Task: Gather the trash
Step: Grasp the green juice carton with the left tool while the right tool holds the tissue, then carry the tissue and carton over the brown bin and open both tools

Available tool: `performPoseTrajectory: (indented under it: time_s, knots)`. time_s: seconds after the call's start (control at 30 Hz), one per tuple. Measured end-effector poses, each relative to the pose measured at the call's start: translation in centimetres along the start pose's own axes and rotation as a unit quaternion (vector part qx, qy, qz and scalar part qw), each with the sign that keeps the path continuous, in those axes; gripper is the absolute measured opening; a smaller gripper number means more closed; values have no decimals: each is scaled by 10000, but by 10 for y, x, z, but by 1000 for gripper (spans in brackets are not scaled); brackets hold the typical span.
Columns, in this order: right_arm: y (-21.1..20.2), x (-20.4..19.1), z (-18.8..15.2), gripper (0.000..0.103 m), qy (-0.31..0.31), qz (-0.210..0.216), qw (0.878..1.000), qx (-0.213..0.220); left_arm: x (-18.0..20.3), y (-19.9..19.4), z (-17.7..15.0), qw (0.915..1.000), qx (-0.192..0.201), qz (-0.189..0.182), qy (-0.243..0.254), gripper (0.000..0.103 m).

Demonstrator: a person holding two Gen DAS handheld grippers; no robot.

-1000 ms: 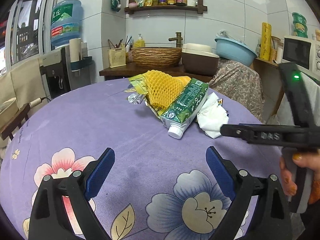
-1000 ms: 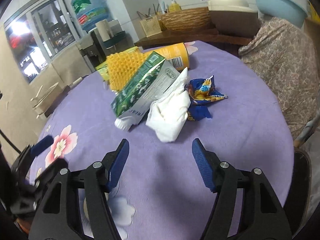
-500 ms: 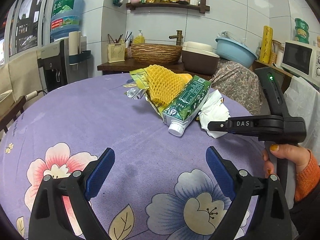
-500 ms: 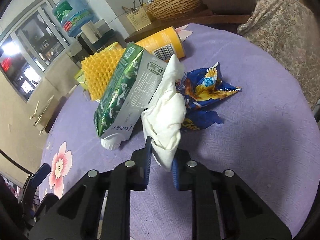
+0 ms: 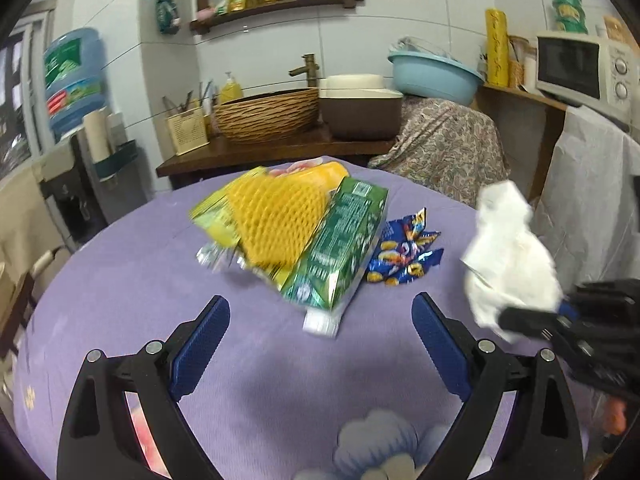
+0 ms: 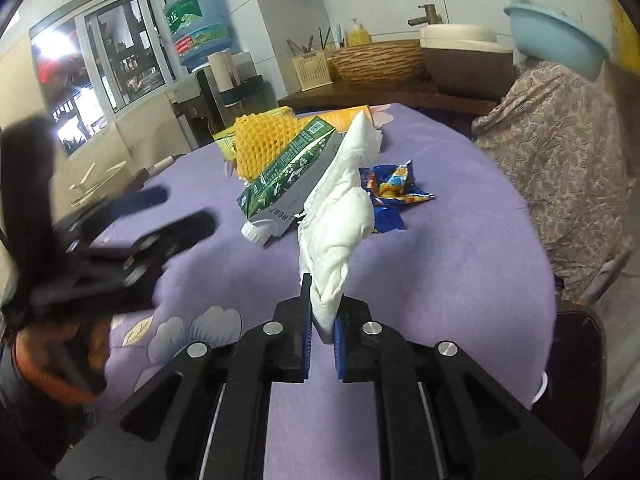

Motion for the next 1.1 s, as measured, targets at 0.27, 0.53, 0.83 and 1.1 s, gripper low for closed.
performPoseTrajectory:
  time_s: [0.27,0.53,0.83,1.1]
  knots:
    - [-25,15,-20,9,112,-38,9999,1,18,60,31,9971,-559,-141,491,91]
    - [-34,10,-29,9,-26,-102,9999,43,28,95,27,9924,-984,-42,733,70]
    - [-41,5,-36,9,-87,-141,9998,121,26,88,22,9936,-706,248,842,50]
    - [-47,5,-44,9,7,-119,9996,258,17,38,11,9995,-220,14,219,50]
Point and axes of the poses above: each gripper's, at about its wrist camera, not at the fingertips, and y roughly the way its jaws point, x to its right, z to its top, the point moved 4 cm from there along y, roughly the way its jaws point, and after that the axes turned 5 degrees about -y, right-handed, at the moved point
